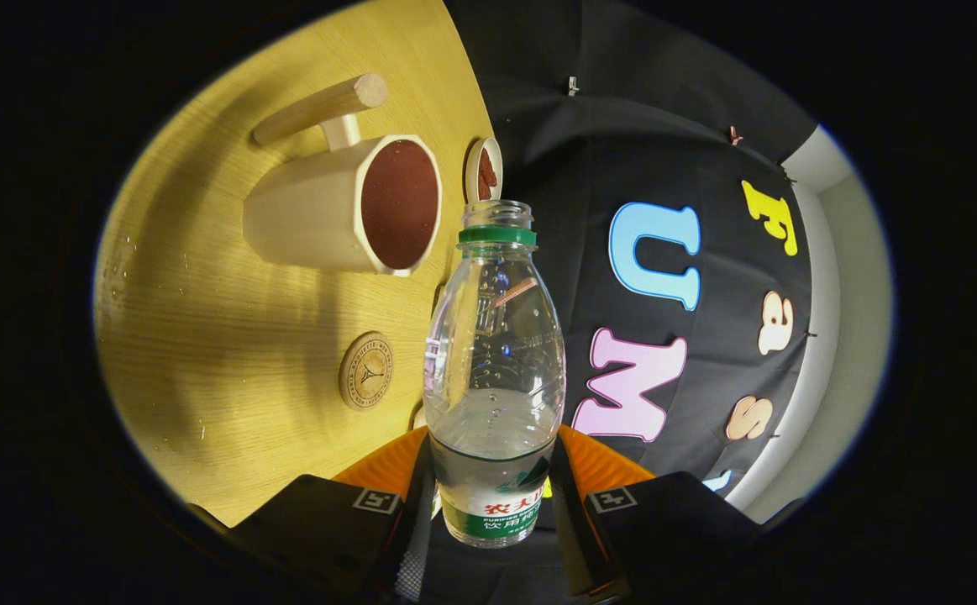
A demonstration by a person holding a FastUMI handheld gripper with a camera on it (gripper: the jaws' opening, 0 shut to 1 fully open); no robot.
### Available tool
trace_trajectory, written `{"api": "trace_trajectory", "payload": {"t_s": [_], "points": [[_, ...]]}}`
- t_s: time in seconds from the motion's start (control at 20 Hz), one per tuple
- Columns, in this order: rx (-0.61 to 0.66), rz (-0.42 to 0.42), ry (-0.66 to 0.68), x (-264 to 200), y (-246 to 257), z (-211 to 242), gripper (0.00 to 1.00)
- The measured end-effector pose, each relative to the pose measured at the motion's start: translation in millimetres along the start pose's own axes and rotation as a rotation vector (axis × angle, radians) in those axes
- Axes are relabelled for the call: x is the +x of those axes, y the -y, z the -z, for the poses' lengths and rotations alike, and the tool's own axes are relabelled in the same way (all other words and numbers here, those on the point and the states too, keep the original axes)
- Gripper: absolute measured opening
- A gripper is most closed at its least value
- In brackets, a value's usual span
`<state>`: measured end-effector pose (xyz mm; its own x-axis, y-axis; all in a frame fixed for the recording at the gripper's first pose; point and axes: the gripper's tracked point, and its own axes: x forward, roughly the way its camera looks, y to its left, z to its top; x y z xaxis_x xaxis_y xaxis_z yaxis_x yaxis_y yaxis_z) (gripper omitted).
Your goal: Take the bottle from table, then pour the juice into the cup, finally place the bottle on the coaster
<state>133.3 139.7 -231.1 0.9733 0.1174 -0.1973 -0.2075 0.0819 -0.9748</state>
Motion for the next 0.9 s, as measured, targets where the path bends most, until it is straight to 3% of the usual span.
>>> {"api": "trace_trajectory", "payload": {"t_s": [0.9], "points": [[-0.086,0.03,0.004,-4.4,18.1,5.7,0.66]]}}
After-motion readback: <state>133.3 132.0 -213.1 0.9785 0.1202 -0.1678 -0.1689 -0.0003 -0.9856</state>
